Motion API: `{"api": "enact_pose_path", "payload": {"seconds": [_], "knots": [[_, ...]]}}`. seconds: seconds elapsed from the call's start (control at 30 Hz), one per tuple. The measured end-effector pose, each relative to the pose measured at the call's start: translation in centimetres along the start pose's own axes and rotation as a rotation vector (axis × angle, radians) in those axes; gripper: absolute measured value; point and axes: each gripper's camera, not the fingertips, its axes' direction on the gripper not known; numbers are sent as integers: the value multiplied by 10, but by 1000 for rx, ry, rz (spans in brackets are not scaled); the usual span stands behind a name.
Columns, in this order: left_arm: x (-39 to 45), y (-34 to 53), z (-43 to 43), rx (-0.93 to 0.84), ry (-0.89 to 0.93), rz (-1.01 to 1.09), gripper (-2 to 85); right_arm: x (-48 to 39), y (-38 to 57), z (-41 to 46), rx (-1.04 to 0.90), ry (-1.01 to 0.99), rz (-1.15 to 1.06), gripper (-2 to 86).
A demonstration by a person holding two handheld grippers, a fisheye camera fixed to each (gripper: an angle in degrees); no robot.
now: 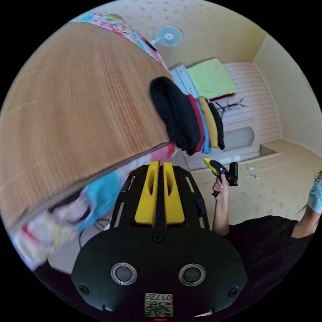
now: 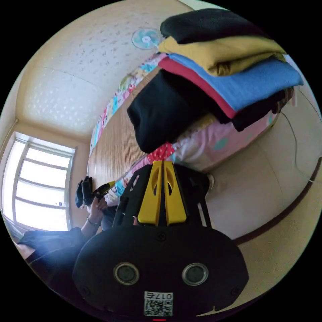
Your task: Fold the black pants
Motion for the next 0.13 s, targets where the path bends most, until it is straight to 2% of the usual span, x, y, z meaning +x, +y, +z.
{"api": "enact_pose_path", "payload": {"seconds": [0.07,0.13], "knots": [[-20,40,-48,38,-95,-93,-3,2,-5,21,-224,61,17,4],[-38,89,-113,112,-265,-197,-3,5,-14,38,-404,118,43,4]]}}
